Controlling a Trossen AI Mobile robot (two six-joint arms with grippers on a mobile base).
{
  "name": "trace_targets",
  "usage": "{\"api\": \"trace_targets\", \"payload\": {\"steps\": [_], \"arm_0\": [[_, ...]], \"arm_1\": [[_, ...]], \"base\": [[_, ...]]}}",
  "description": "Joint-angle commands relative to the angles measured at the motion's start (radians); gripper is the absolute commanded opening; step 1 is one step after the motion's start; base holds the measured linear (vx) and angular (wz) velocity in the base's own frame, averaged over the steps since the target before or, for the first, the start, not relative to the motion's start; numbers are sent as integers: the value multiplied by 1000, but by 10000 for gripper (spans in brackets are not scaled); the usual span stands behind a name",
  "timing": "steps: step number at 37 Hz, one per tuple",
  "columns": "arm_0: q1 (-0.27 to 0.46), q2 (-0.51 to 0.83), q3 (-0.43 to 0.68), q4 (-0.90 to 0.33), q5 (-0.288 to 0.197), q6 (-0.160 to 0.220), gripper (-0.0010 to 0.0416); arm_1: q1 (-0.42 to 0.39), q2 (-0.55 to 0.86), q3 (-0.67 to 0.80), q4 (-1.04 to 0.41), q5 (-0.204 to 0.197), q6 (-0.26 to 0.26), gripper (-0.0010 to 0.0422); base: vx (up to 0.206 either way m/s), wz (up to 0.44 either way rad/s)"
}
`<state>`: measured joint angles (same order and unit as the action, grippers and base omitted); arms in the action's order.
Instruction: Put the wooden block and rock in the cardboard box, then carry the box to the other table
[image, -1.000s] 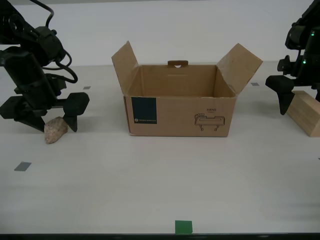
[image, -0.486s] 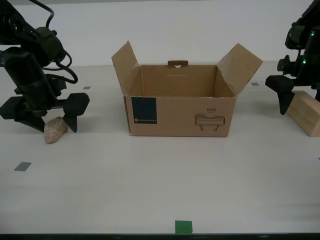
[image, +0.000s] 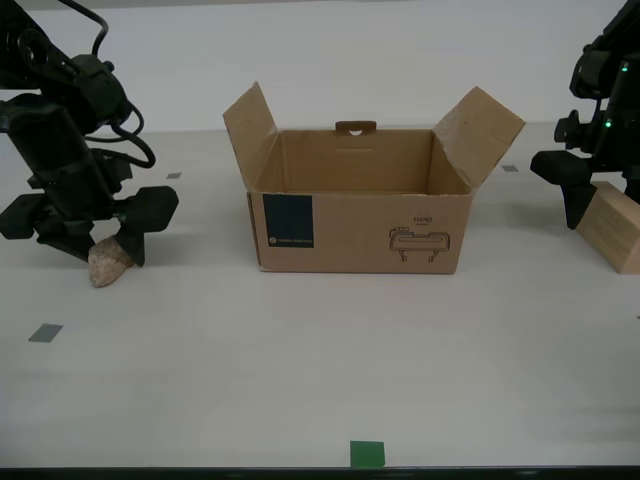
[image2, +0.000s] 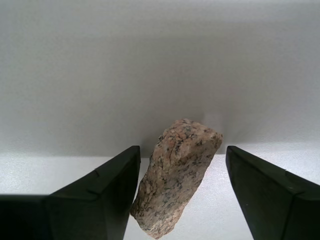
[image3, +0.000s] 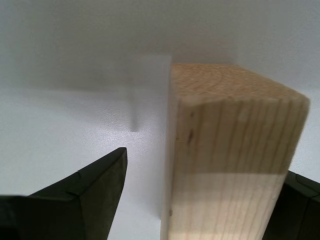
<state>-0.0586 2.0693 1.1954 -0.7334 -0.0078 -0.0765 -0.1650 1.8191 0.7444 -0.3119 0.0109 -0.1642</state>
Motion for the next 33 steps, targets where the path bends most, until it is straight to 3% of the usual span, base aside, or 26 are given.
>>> {"api": "trace_targets", "payload": {"steps": [1, 8, 17, 20, 33], "arm_0": [[1, 0, 0, -1, -4, -3, 263], [1, 0, 0, 2, -4, -5, 171], [1, 0, 0, 5, -4, -11, -9], [1, 0, 0, 5, -4, -12, 6], [1, 0, 0, 5, -4, -11, -1]], "arm_1": [[0, 0, 0, -1, -3, -6, 205], [0, 0, 0, -1, -3, -13, 137], [0, 0, 0, 0, -3, -46, -7], [0, 0, 0, 0, -3, -47, 6], [0, 0, 0, -1, -3, -47, -2]], "base": [[0, 0], [0, 0], [0, 0], [0, 0], [0, 0]]}}
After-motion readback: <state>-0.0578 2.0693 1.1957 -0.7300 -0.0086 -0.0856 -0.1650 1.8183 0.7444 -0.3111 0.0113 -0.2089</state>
